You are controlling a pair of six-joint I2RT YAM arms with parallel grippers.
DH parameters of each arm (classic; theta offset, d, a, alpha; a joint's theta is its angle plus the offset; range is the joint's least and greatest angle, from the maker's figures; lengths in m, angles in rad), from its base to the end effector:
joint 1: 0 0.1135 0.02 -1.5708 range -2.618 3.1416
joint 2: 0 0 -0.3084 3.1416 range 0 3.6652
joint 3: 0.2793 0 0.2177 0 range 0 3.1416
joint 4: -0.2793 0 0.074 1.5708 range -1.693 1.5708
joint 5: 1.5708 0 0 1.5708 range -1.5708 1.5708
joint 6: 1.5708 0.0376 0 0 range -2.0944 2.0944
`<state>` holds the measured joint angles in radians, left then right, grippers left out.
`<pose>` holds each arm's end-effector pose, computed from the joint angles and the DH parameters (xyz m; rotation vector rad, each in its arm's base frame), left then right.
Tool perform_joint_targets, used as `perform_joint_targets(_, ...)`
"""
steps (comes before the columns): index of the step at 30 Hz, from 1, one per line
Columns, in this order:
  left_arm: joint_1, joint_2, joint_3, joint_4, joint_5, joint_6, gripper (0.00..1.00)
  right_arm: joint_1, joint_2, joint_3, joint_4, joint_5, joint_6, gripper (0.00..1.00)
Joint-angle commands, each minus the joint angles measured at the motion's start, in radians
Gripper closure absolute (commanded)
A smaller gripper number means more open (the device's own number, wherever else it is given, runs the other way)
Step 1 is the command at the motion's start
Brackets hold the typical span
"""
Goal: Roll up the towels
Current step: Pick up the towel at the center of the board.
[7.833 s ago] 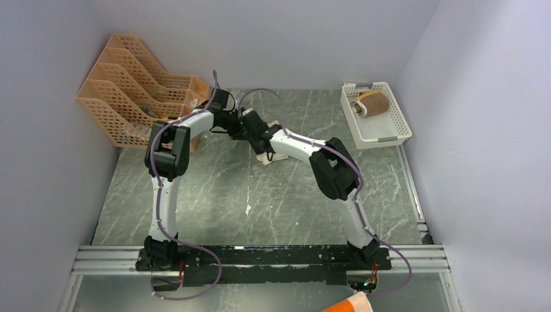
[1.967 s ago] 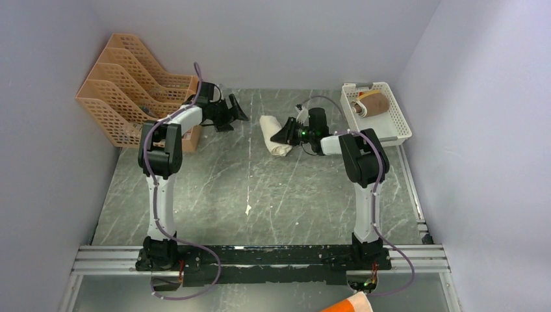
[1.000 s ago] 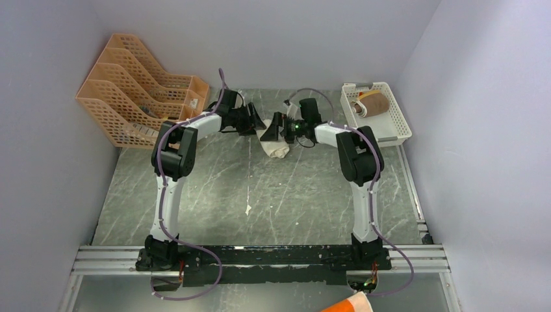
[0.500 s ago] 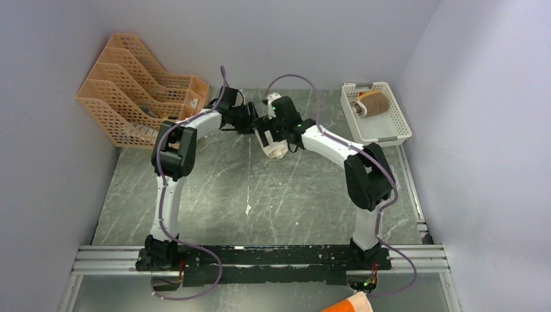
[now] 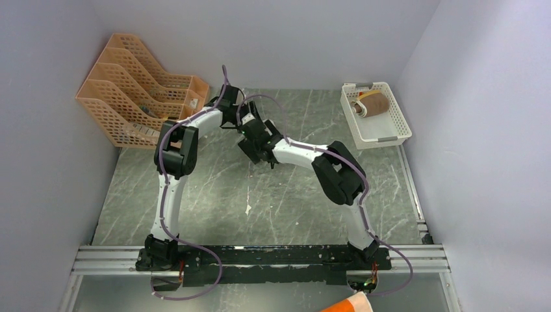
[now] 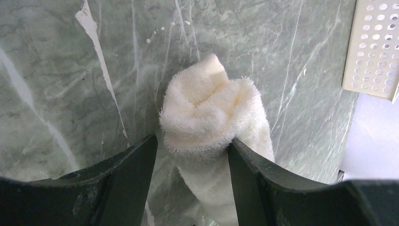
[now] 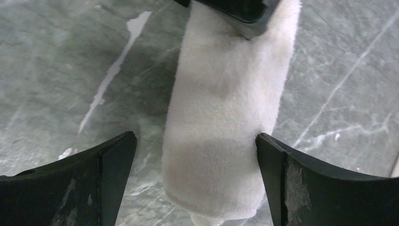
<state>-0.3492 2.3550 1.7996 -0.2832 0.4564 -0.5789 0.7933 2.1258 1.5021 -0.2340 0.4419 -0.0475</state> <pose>0.4823 -0.1932 0.1924 -0.0659 2.5282 -0.9555 0.3328 0.3152 0.2204 -0.7702 2.1988 -0.1706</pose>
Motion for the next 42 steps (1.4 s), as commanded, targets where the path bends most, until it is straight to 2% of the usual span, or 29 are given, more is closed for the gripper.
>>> perform_joint_targets(1,0.009,0.052,0.031,-0.054,0.007,0.030,0.31,-0.012,0.021,-0.015,0.052,0.099,-0.029,0.00)
perform_joint_targets(7,0.015,0.068,0.066,-0.088,0.028,0.049,0.30,-0.023,0.093,-0.011,0.058,0.179,-0.024,0.00)
perform_joint_targets(13,0.020,0.071,0.079,-0.109,0.047,0.062,0.29,-0.068,0.131,0.005,0.053,0.123,0.019,0.00)
perform_joint_targets(18,0.036,0.065,0.079,-0.121,0.058,0.071,0.29,-0.151,0.125,-0.004,0.015,-0.039,0.138,0.00)
perform_joint_targets(22,0.052,0.055,0.078,-0.125,0.064,0.075,0.29,-0.188,0.117,-0.035,0.012,-0.162,0.166,0.01)
perform_joint_targets(27,0.066,0.045,0.084,-0.135,0.068,0.081,0.26,-0.244,0.135,-0.048,-0.009,-0.423,0.217,0.12)
perform_joint_targets(29,0.074,0.035,0.086,-0.139,0.072,0.083,0.24,-0.261,0.146,-0.056,-0.015,-0.513,0.234,0.18)
perform_joint_targets(31,0.085,0.022,0.094,-0.142,0.082,0.083,0.19,-0.265,0.151,-0.066,-0.019,-0.532,0.236,0.23)
perform_joint_targets(33,0.104,0.003,0.106,-0.145,0.093,0.077,0.09,-0.267,0.150,-0.074,-0.028,-0.531,0.232,0.35)
perform_joint_targets(34,0.115,-0.012,0.106,-0.139,0.099,0.071,0.01,-0.268,0.146,-0.079,-0.031,-0.529,0.230,0.43)
perform_joint_targets(36,0.156,-0.065,0.078,-0.104,0.101,0.049,0.01,-0.271,0.131,-0.093,-0.032,-0.515,0.228,0.66)
perform_joint_targets(38,0.195,-0.150,0.015,-0.039,0.098,0.015,0.01,-0.279,0.105,-0.114,-0.025,-0.502,0.237,0.93)
perform_joint_targets(39,0.216,-0.189,-0.019,-0.005,0.103,0.000,0.01,-0.286,0.085,-0.125,-0.016,-0.507,0.243,1.00)
perform_joint_targets(42,0.262,-0.295,-0.098,0.043,0.123,-0.015,0.01,-0.327,0.006,-0.161,0.019,-0.550,0.259,1.00)
